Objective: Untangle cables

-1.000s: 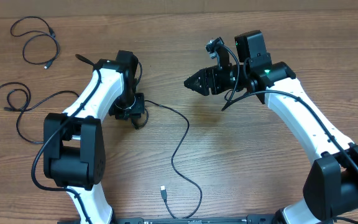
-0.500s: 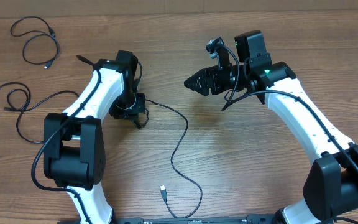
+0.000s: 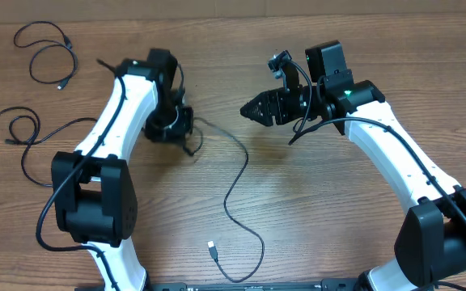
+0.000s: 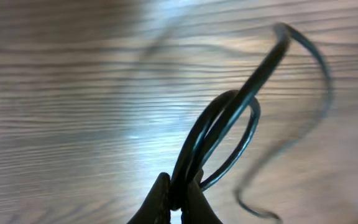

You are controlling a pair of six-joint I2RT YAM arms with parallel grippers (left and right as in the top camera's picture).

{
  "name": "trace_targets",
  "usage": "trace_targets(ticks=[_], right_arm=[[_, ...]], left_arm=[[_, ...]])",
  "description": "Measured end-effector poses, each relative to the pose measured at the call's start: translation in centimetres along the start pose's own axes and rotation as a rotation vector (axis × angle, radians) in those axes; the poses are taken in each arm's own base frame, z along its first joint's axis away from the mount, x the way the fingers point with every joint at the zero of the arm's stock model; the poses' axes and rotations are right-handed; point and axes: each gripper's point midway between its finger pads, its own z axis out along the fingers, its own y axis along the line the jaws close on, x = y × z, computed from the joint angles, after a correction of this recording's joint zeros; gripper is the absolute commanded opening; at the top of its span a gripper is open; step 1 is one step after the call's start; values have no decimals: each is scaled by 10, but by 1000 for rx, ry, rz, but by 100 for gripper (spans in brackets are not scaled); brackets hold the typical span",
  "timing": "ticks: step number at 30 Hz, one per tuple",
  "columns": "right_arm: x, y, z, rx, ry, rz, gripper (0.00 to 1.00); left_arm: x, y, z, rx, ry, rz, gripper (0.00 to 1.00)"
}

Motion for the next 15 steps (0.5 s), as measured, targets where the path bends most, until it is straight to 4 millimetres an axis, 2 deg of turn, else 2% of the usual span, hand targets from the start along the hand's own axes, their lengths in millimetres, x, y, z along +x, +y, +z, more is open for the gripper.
trace_targets(ticks=[6,11,15], right_arm=[[5,12,2,-59,21,6,61],[9,21,7,-74,41,-4,61],[8,13,10,-12,35,31,61]], left_arm=[[-27,-50,-47,229,-108,56,4],[-28,-84,-72,408,-124,92,4],[-23,-103,-83,535,-101,107,4]])
